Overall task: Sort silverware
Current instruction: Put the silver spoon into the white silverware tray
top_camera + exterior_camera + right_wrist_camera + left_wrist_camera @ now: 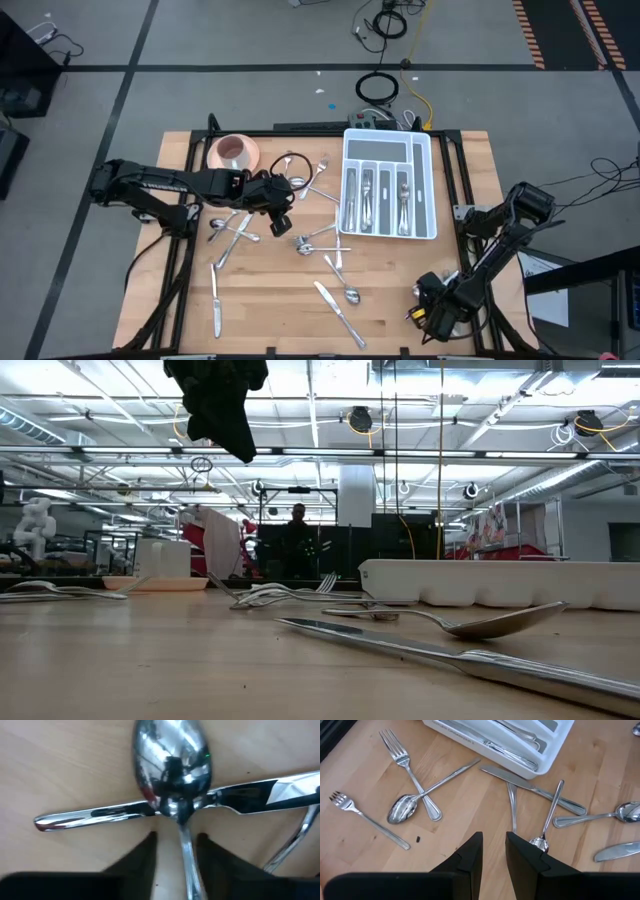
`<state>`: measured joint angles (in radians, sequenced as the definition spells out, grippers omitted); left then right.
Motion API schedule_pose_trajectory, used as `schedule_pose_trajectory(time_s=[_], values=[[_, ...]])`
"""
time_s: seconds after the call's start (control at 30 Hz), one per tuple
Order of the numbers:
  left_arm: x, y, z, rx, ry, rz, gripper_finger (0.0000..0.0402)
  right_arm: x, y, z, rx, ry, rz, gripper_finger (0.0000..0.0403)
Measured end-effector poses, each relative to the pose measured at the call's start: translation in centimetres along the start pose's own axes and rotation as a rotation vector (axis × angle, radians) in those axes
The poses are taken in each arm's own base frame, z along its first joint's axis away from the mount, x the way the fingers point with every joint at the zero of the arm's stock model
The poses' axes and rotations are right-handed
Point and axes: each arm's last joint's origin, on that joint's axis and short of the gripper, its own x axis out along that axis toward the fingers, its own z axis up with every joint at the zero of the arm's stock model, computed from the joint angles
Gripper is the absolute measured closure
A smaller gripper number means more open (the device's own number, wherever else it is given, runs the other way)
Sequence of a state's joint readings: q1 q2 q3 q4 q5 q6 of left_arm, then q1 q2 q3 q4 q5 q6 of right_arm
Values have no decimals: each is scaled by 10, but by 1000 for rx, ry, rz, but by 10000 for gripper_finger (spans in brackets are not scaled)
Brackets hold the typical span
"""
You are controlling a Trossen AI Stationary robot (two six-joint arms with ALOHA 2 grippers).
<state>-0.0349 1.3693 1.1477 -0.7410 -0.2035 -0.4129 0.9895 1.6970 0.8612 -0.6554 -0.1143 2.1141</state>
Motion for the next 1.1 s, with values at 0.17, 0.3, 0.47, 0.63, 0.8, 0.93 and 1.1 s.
schedule_pose_trajectory(time_s=[0.17, 0.3, 0.47, 0.63, 0.8, 0.93, 1.1], values=[[0, 0, 0, 0, -3, 5, 314, 0, 3, 4, 0, 26, -7, 389], [0, 0, 0, 0, -3, 6, 314, -6, 7, 5, -4, 34, 5, 400], [0, -1, 2, -4, -20, -2, 314, -22, 12, 2, -4, -35, 65, 402], [0, -4, 9, -21, -91, -44, 314, -44, 21, 0, 15, -103, 180, 402], [-3, -10, 20, -40, -188, -148, 314, -69, 32, 3, 51, -285, 387, 403], [-6, -14, 30, 5, -259, -288, 314, -94, 41, 14, 48, -445, 613, 403], [-11, -21, 38, 222, -363, -415, 314, -125, 51, 38, -62, -534, 728, 403]])
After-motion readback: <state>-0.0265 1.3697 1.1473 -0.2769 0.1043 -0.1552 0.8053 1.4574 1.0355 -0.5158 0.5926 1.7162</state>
